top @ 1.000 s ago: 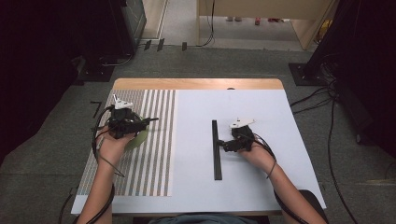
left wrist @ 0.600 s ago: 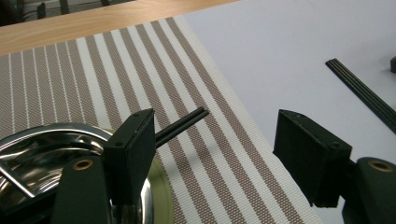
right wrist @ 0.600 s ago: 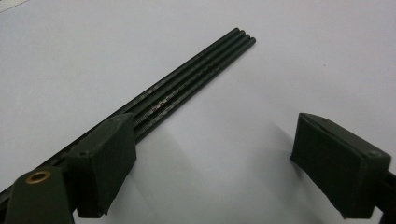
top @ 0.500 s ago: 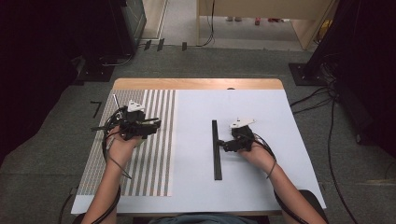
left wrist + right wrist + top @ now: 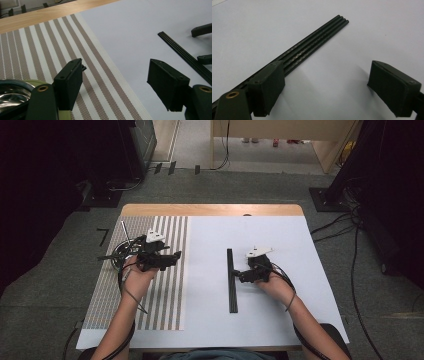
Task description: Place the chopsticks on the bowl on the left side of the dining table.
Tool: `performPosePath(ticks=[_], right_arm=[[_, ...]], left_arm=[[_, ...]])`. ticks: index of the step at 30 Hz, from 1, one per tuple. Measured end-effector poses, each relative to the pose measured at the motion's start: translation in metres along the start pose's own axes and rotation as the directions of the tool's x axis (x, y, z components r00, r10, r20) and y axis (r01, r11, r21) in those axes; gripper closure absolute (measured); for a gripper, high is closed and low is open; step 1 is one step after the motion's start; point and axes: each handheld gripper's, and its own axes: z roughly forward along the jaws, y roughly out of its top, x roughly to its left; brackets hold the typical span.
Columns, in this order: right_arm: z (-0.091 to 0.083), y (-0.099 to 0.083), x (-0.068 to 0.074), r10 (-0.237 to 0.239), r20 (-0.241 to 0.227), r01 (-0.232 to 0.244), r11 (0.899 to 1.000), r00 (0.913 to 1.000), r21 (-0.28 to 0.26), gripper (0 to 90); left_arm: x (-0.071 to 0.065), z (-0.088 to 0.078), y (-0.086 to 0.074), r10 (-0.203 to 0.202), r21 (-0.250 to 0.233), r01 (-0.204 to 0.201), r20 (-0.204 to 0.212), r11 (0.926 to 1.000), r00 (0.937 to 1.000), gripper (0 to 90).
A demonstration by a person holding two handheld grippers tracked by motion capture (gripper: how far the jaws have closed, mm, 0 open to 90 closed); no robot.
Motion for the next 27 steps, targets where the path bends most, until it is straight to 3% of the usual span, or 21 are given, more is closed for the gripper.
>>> performPosePath(ticks=[11,17,27], right_arm=[[0.000,0.000,0.000,0.000,0.000,0.000,1.000,1.0000,0.000,13.6],[0.000,0.000,0.000,0.000,0.000,0.000,1.000,1.0000,0.000,13.6],[0.000,0.000,0.000,0.000,0.000,0.000,1.000,1.0000,0.000,13.6]], left_arm=[[-0.018,0.009,-0.001,0.053,0.010,-0.053,0.013,0.9986,0.9985,27.7],[-0.025,0.012,-0.002,0.043,0.006,-0.043,0.063,0.9991,0.9971,27.6],[-0.037,0.021,-0.005,0.076,0.012,-0.077,0.080,0.9970,0.9939,27.3]])
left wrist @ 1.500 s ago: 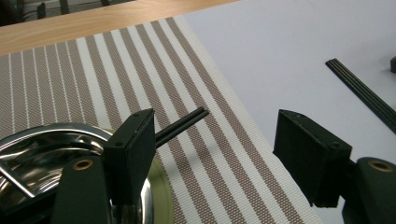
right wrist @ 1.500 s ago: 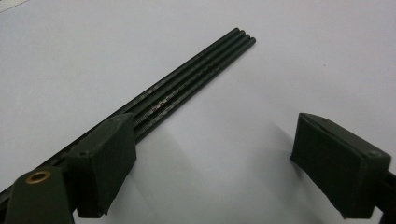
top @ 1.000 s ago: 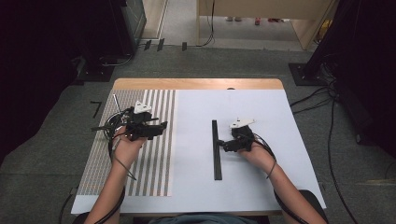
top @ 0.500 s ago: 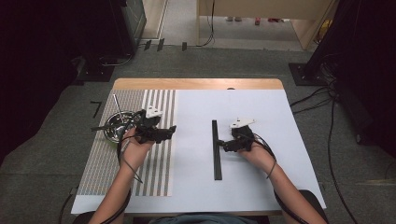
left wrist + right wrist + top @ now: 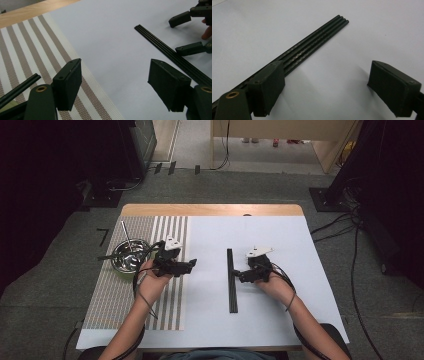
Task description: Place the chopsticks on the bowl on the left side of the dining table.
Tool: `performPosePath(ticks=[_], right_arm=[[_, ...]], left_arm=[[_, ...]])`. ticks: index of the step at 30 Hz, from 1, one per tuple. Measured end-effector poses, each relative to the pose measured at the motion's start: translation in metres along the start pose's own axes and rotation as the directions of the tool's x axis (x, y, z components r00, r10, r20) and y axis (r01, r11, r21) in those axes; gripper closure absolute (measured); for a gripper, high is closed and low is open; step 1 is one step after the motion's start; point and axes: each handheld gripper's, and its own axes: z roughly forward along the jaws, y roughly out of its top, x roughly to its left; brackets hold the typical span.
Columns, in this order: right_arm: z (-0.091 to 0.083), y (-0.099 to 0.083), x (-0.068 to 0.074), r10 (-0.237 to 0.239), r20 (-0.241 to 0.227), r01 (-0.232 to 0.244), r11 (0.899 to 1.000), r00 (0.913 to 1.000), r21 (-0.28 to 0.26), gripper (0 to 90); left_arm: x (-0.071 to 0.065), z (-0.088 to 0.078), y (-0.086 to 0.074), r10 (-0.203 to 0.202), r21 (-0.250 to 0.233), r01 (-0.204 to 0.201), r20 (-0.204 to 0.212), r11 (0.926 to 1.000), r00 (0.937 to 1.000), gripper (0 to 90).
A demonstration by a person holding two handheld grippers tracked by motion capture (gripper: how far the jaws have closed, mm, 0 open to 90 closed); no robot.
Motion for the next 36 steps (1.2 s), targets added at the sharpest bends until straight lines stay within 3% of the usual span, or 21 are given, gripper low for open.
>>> performPosePath(ticks=[5,13,21,25,36], right_arm=[[0.000,0.000,0.000,0.000,0.000,0.000,1.000,1.0000,0.000,13.6],[0.000,0.000,0.000,-0.001,0.000,0.001,1.000,1.0000,0.000,13.6],[0.000,0.000,0.000,-0.001,0.000,0.001,1.000,1.0000,0.000,13.6],[0.000,0.000,0.000,-0.001,0.000,0.001,1.000,1.0000,0.000,13.6],[0.000,0.000,0.000,0.000,-0.001,0.000,1.000,1.0000,0.000,13.5]], left_arm=[[-0.003,0.004,-0.003,-0.014,0.000,0.014,0.027,0.9999,0.9995,27.0],[-0.010,0.014,-0.009,0.033,0.025,-0.033,-0.001,0.9991,0.9995,26.6],[-0.017,0.025,-0.014,0.057,0.040,-0.058,0.008,0.9976,0.9983,25.9],[-0.018,0.032,-0.017,0.070,0.023,-0.070,0.017,0.9973,0.9974,25.4],[-0.013,0.049,-0.022,0.067,0.034,-0.067,0.002,0.9972,0.9977,24.9]])
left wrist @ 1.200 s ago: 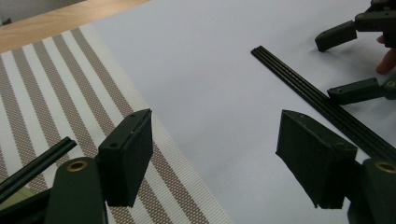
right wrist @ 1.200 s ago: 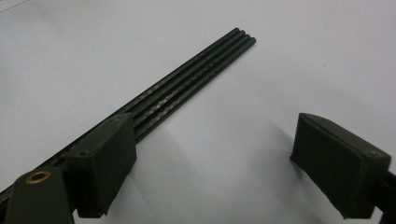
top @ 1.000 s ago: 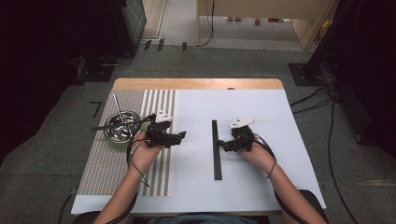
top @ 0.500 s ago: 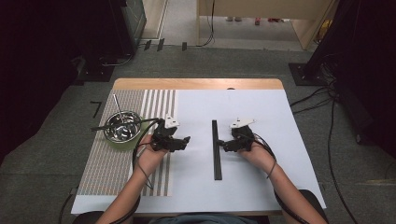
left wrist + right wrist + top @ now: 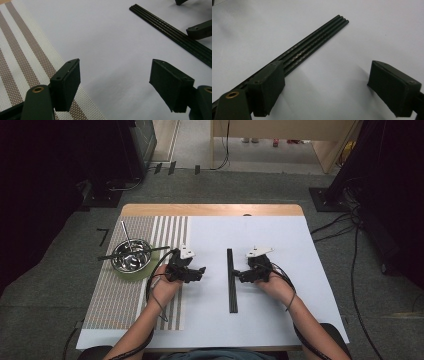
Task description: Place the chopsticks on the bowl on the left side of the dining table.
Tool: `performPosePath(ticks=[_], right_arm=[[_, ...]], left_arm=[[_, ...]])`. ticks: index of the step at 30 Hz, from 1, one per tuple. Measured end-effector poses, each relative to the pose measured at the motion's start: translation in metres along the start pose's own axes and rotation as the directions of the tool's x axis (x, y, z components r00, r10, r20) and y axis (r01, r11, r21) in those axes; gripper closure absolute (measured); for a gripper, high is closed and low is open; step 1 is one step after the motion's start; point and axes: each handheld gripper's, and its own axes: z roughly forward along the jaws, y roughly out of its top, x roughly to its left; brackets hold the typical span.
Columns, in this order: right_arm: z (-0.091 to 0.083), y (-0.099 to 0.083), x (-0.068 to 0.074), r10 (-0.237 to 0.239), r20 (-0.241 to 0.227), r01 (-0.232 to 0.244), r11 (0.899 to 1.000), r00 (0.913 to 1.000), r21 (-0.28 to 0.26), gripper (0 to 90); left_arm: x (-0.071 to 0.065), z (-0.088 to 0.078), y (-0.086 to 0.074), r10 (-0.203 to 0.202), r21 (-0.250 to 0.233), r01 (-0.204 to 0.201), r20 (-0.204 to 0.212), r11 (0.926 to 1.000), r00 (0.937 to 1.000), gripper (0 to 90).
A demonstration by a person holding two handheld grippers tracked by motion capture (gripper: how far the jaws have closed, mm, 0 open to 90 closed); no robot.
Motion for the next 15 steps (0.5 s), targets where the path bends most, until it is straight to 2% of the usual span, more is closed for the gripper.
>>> performPosePath(ticks=[10,15], right_arm=[[0.000,0.000,0.000,0.000,0.000,0.000,1.000,1.0000,0.000,13.6],[0.000,0.000,0.000,0.001,0.000,-0.001,1.000,1.0000,0.000,13.5]], left_arm=[[-0.004,0.012,-0.004,0.016,0.004,-0.017,0.008,0.9999,0.9998,24.5],[-0.008,0.018,-0.006,0.030,0.026,-0.030,0.017,0.9992,0.9994,24.2]])
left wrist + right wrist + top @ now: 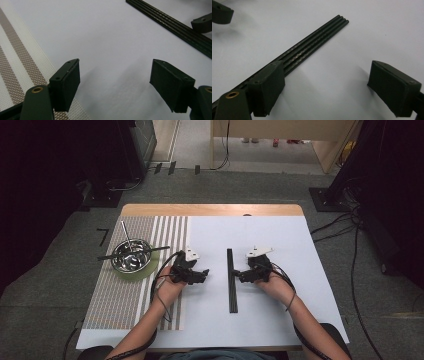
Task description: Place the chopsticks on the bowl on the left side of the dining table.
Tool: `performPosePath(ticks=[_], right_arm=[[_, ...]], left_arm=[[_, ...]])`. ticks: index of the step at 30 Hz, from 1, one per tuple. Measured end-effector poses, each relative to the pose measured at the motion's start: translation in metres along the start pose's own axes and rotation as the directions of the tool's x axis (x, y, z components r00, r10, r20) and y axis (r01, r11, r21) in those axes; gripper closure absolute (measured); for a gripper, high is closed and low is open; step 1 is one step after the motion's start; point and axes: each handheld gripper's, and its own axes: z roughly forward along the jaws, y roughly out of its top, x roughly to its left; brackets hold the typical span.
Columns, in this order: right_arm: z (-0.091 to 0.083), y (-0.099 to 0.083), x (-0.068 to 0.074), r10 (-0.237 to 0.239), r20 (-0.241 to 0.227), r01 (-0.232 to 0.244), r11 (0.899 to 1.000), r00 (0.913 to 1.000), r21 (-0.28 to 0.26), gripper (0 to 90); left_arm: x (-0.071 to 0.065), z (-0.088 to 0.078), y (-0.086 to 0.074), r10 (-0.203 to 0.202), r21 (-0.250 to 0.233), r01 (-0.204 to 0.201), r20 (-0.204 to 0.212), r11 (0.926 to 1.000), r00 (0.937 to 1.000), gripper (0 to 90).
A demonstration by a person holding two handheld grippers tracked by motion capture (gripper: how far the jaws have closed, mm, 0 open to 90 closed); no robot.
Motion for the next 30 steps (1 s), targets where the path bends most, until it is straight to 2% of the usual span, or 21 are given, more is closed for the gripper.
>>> performPosePath(ticks=[4,9,13,30], right_arm=[[0.0000,0.0000,0.0000,0.000,0.000,0.000,1.000,1.0000,0.000,13.6],[0.0000,0.0000,-0.0001,0.000,0.000,0.000,1.000,1.0000,0.000,13.5],[0.0000,0.0000,0.0000,0.000,0.000,0.000,1.000,1.0000,0.000,13.5],[0.0000,0.0000,-0.0001,-0.001,0.000,0.001,1.000,1.0000,0.000,13.5]], left_arm=[[-0.0043,0.0039,-0.0013,0.015,0.010,-0.015,0.007,0.9998,0.9999,24.1],[-0.0077,0.0066,-0.0020,0.005,-0.009,-0.005,0.016,1.0000,0.9999,23.4],[-0.0078,0.0078,-0.0036,0.004,-0.024,-0.004,0.019,0.9997,0.9998,21.5],[-0.0060,0.0093,-0.0028,0.013,-0.020,-0.012,0.035,0.9997,0.9993,19.6]])
